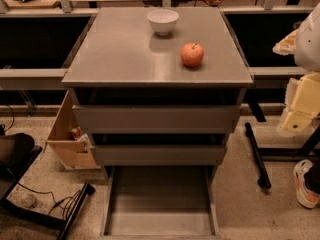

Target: Close bottom drawer

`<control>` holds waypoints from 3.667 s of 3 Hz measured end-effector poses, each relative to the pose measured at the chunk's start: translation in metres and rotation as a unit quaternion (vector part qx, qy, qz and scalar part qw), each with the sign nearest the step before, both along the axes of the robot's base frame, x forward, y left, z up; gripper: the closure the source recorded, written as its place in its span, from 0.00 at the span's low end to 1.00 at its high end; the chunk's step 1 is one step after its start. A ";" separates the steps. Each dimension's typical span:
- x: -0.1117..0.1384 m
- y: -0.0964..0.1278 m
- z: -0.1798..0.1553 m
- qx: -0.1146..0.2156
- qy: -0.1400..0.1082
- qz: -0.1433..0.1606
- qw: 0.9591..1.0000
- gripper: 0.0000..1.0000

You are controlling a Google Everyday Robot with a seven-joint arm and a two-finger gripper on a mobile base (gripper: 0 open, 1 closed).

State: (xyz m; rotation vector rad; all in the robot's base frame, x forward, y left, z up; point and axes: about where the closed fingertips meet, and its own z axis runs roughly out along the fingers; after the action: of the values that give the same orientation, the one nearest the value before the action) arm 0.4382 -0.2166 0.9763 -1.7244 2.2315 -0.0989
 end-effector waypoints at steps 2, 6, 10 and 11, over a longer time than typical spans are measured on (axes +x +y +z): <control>0.003 0.012 -0.028 0.002 0.000 0.001 1.000 0.00; -0.032 0.069 -0.302 -0.018 0.011 -0.075 0.997 0.00; -0.030 0.158 -0.521 0.058 0.088 -0.048 0.993 0.00; -0.022 0.161 -0.574 0.066 0.090 -0.052 0.992 0.00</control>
Offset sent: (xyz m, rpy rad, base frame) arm 0.0126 0.0420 -0.1010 0.0160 0.0166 0.0058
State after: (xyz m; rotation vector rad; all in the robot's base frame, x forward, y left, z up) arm 0.4163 -0.0561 0.4023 -1.6044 2.3954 0.1850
